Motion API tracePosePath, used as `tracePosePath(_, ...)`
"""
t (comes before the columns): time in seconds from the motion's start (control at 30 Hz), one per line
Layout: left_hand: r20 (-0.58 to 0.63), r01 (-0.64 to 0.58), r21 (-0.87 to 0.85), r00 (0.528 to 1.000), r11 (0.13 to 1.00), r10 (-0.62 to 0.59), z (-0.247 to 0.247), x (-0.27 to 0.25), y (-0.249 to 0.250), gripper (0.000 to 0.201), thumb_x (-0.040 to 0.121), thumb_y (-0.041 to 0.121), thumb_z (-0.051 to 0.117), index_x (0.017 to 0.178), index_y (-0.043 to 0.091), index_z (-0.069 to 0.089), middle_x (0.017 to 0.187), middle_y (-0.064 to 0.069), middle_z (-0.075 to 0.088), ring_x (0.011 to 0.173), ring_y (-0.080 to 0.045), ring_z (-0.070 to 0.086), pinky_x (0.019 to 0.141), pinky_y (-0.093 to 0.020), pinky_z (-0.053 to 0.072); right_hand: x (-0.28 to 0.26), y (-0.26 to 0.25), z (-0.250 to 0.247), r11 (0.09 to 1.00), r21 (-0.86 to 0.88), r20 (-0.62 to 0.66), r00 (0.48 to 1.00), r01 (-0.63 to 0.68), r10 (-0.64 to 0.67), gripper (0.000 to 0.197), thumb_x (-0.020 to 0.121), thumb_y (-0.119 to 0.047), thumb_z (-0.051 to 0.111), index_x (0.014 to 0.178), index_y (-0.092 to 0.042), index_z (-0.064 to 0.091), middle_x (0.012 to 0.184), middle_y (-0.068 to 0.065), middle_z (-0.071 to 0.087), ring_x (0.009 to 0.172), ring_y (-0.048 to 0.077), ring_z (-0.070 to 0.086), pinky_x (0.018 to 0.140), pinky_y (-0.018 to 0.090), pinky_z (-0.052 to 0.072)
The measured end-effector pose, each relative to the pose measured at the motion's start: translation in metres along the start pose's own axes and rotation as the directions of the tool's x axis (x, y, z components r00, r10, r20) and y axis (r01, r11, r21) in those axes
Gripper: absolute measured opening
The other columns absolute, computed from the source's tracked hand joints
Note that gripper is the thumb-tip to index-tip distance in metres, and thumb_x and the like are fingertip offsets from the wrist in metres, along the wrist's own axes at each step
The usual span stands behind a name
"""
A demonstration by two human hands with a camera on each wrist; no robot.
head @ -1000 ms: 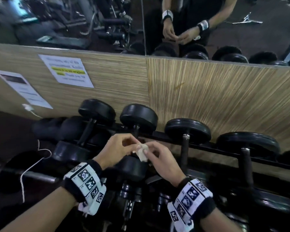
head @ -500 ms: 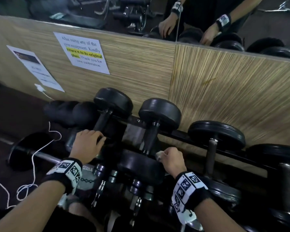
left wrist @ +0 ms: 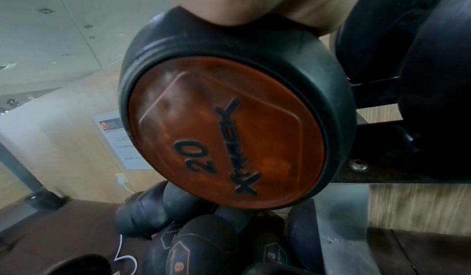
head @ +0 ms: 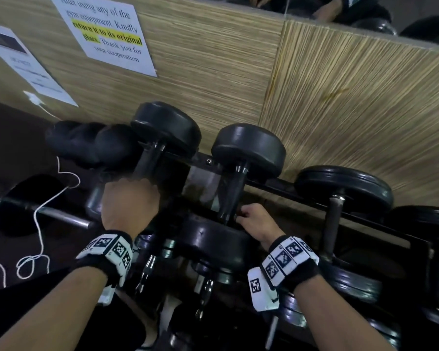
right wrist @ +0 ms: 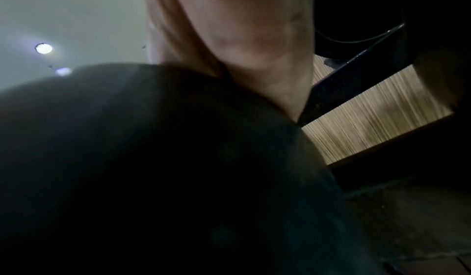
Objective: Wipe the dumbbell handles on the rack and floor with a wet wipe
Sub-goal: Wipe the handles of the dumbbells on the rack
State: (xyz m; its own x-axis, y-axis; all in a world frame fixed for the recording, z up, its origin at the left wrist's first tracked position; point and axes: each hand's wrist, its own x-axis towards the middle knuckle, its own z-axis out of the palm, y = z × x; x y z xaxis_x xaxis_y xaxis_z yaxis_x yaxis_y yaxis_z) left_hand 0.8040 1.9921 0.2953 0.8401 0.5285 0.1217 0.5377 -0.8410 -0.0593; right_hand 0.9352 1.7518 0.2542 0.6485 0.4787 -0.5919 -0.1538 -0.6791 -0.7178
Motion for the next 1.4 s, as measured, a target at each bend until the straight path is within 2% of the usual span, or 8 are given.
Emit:
tracePosePath(0.13,0.007,0.008,0.014,1.0,1.0,-0.008,0.002,0.0,0.0,0.027,0.091,0.033,0.059,0.078,0.011,0.069,0.061,-0.003,0.064,0.067,-0.027,0.058,0.077,-0.042,0.041,-0.006,0.008,-0.003,0.997,0.003,-0.04,0.997,0.073,-0.072,0.018,0.094,-0.014,0.07,0.079,-0.004,0.074,0.079,0.006,0.072,0.077,0.019,0.063,0.078,0.034,0.049)
tracePosePath(0.4,-0.051,0.017,-0.012,0.999,1.0,-0.018,0.006,-0.001,0.0,0.026,0.092,0.032,0.059,0.077,0.012,0.067,0.063,-0.002,0.066,0.07,-0.026,0.058,0.08,-0.041,0.04,-0.033,-0.007,-0.012,0.954,-0.112,-0.078,0.955,0.278,-0.287,0.008,0.088,-0.016,0.077,0.08,-0.017,0.077,0.078,-0.016,0.071,0.08,-0.011,0.065,0.072,0.007,0.047)
tracePosePath(0.57,-0.059,0.017,-0.015,0.998,1.0,-0.018,0.006,-0.002,0.0,0.026,0.092,0.032,0.059,0.078,0.012,0.068,0.065,-0.002,0.067,0.072,-0.026,0.059,0.082,-0.041,0.04,-0.031,-0.011,-0.005,0.928,-0.153,-0.076,0.932,0.339,-0.354,0.006,0.089,-0.019,0.076,0.088,-0.025,0.078,0.09,-0.014,0.074,0.094,0.004,0.066,0.087,0.022,0.052)
tracePosePath(0.77,-0.062,0.004,-0.023,0.998,1.0,-0.005,0.007,-0.003,-0.001,0.027,0.092,0.032,0.058,0.078,0.012,0.068,0.065,-0.002,0.066,0.071,-0.025,0.058,0.082,-0.041,0.04,-0.024,-0.032,-0.005,0.923,-0.169,-0.017,0.935,0.346,-0.353,0.008,0.094,-0.017,0.07,0.095,-0.017,0.078,0.083,-0.009,0.07,0.081,0.0,0.063,0.071,0.01,0.047)
tracePosePath(0.97,-0.063,-0.005,-0.027,0.998,1.0,0.003,0.008,-0.004,-0.003,0.027,0.094,0.031,0.057,0.078,0.012,0.067,0.063,-0.001,0.065,0.07,-0.025,0.057,0.082,-0.04,0.04,-0.018,-0.038,-0.011,0.902,-0.294,0.134,0.948,0.317,-0.29,0.008,0.092,-0.021,0.073,0.094,-0.018,0.08,0.092,-0.003,0.073,0.088,0.007,0.066,0.075,0.017,0.05)
tracePosePath(1.17,-0.088,-0.028,-0.037,0.996,0.999,0.025,0.008,-0.004,-0.005,0.029,0.096,0.029,0.054,0.079,0.01,0.067,0.064,-0.003,0.065,0.07,-0.026,0.058,0.081,-0.041,0.04,-0.018,-0.047,-0.003,0.87,-0.331,0.076,0.929,0.367,-0.363,0.014,0.095,-0.024,0.068,0.101,-0.016,0.077,0.101,-0.002,0.068,0.095,0.009,0.061,0.077,0.013,0.043)
tracePosePath(1.27,-0.093,-0.048,-0.042,0.995,0.998,0.044,0.01,-0.004,-0.007,0.034,0.095,0.033,0.047,0.08,0.011,0.068,0.066,-0.003,0.067,0.069,-0.026,0.058,0.081,-0.04,0.04,-0.023,-0.044,-0.007,0.87,-0.354,0.081,0.938,0.344,-0.338,0.015,0.096,-0.025,0.067,0.103,-0.017,0.076,0.093,-0.009,0.06,0.083,0.0,0.052,0.068,0.003,0.039)
tracePosePath(1.4,-0.094,-0.057,-0.048,0.994,0.997,0.052,0.009,-0.004,-0.007,0.036,0.095,0.034,0.045,0.08,0.011,0.068,0.065,-0.002,0.066,0.069,-0.025,0.057,0.081,-0.04,0.04,-0.028,-0.034,-0.01,0.904,-0.348,0.064,0.968,0.248,-0.241,0.011,0.096,-0.023,0.067,0.094,-0.028,0.077,0.1,-0.006,0.067,0.094,0.007,0.06,0.072,0.014,0.047)
